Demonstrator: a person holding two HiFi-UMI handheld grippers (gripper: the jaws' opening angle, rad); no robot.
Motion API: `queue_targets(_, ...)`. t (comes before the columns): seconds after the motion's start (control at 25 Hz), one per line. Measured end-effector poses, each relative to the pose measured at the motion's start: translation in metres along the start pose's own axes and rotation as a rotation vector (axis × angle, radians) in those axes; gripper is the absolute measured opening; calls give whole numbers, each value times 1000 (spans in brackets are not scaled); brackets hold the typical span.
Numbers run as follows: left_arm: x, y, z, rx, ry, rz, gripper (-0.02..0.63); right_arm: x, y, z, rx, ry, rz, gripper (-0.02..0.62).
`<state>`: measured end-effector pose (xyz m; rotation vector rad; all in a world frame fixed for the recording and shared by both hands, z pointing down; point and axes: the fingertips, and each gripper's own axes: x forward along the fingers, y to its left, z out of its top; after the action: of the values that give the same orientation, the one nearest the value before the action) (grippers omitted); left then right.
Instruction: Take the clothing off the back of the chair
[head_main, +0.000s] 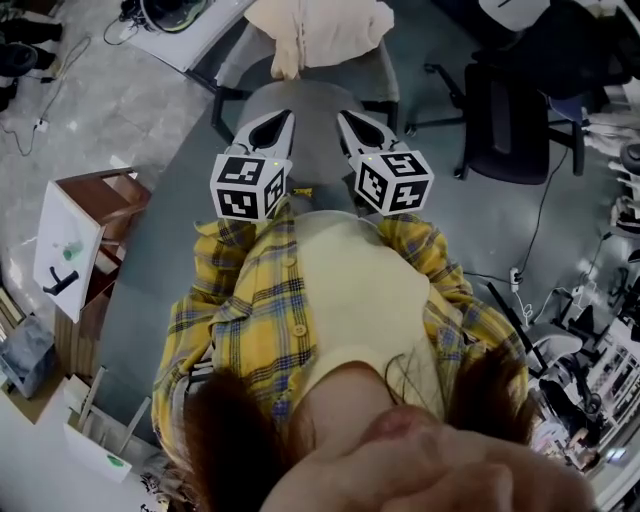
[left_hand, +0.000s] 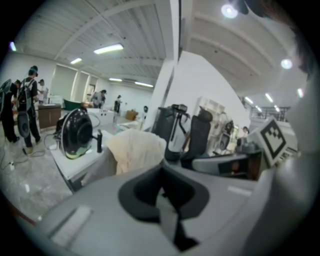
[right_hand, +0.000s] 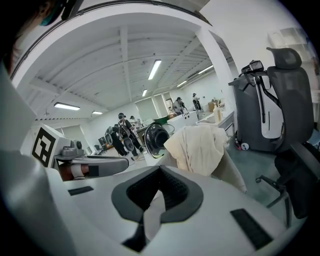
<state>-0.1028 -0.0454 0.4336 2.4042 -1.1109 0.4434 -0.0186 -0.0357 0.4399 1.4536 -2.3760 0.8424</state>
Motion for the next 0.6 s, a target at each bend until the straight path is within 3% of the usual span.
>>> queue_targets(0.16, 11, 16, 14, 20, -11, 0, 0, 14, -4, 17, -19, -11, -18, 12)
queue_targets(0.6, 31, 26, 25, -22, -33, 38, 0, 30, -22, 36, -41, -3, -5, 12)
